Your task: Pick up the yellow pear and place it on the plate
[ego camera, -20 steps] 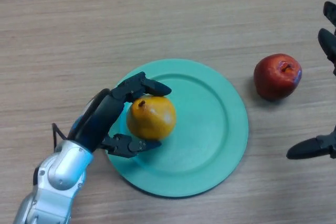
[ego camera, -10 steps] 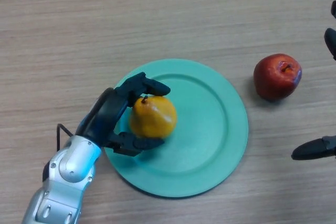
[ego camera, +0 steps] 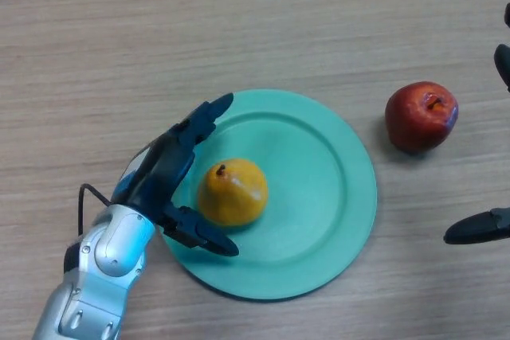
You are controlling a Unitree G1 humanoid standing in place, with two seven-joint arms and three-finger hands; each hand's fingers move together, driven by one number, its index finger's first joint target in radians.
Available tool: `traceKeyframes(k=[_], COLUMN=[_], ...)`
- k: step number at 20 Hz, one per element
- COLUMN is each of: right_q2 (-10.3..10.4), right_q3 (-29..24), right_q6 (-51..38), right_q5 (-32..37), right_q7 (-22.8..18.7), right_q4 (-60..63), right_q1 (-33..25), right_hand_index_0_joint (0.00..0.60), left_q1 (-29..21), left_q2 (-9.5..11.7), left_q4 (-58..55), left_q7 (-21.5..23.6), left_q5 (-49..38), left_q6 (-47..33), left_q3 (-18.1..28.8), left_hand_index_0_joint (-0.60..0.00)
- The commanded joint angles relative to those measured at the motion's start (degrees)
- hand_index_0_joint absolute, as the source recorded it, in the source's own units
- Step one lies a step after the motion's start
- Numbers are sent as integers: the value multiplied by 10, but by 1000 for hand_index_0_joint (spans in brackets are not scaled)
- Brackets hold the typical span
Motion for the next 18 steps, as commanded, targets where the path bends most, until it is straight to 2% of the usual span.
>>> traceKeyframes(k=[1, 2, 3, 4, 6, 8, 9, 12, 13, 15, 18], right_q2=[-17, -18, -20, -20, -22, -24, -24, -25, -23, -22, -20], right_q3=[-45, -46, -47, -45, -42, -41, -39, -34, -31, -29, -26], right_q6=[-54, -50, -45, -49, -58, -70, -81, -95, -96, -104, -116], right_q5=[25, 27, 30, 28, 22, 21, 18, 9, 14, 13, 15], right_q7=[-11, -9, -10, -11, -12, -13, -16, -19, -21, -23, -25], right_q4=[-32, -33, -32, -28, -21, -13, -8, 1, 1, 4, 10], right_q1=[-14, -14, -19, -20, -23, -30, -31, -35, -32, -32, -31], right_hand_index_0_joint=[0, 0, 0, 0, 0, 0, 0, 0, 0, 0, 0], left_q1=[-22, -21, -15, -15, -7, 7, 14, 30, 38, 51, 64], left_q2=[9, 12, 10, 11, 21, 30, 43, 69, 86, 103, 104], left_q4=[-86, -95, -154, -166, -222, -293, -336, -360, -357, -343, -329], left_q7=[16, 17, 8, 10, 3, -18, -32, -31, -35, -28, -3], left_q5=[-26, -23, -66, -72, -99, -184, -266, -386, -436, -477, -503], left_q6=[-17, -19, 4, 5, 13, 52, 99, 114, 117, 125, 131], left_q3=[22, 22, 31, 33, 46, 75, 104, 158, 186, 215, 224], left_hand_index_0_joint=[0, 0, 0, 0, 0, 0, 0, 0, 0, 0, 0])
